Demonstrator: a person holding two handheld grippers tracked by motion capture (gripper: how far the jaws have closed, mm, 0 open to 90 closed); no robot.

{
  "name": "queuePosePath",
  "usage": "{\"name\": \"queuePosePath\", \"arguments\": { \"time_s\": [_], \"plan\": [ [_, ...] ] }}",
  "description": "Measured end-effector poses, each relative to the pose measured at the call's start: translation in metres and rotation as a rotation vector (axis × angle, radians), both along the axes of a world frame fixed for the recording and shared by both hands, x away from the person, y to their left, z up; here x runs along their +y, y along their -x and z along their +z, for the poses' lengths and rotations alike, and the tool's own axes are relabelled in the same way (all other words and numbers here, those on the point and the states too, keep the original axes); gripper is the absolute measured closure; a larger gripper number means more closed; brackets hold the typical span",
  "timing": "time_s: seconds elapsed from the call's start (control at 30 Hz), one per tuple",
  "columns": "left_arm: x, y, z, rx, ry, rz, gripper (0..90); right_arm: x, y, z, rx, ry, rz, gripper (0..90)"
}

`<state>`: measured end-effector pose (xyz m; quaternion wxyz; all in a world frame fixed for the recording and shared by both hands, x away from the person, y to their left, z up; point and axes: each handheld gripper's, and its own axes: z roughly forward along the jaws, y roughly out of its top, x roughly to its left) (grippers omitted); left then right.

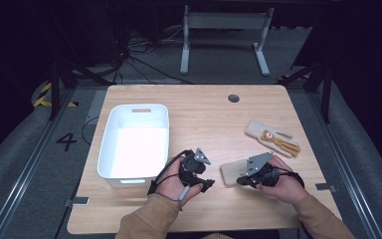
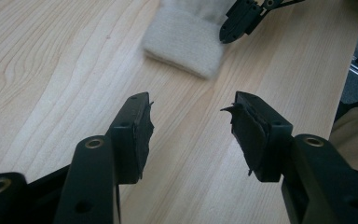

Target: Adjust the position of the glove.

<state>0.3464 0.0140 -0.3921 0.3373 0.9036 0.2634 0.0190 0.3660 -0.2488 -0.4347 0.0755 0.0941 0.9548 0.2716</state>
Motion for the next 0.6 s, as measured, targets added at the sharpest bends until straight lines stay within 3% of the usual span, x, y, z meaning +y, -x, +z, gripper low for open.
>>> {"name": "queuePosePath", "arguments": {
  "time_s": [0.13, 0.27, 0.37, 0.47, 0.6],
  "plan": [
    [0.000, 0.000, -0.001, 0.002, -0.001, 0.002, 48.2, 0.002, 0.000, 0.001, -0.007, -0.012, -0.014, 90.0],
    [0.001, -0.001, -0.001, 0.005, 0.002, 0.004, 48.2, -0.008, -0.001, 0.013, -0.010, -0.087, -0.041, 90.0],
    [0.001, -0.002, -0.001, 0.003, 0.000, 0.004, 48.2, -0.026, -0.007, 0.024, -0.026, -0.142, -0.140, 90.0],
    [0.001, -0.002, -0.002, 0.005, 0.003, 0.006, 48.2, -0.045, -0.015, 0.025, -0.028, -0.152, -0.259, 90.0],
    [0.001, -0.002, -0.002, 0.003, 0.002, 0.006, 47.8, -0.066, -0.024, 0.020, -0.011, -0.140, -0.364, 90.0]
  ]
}}
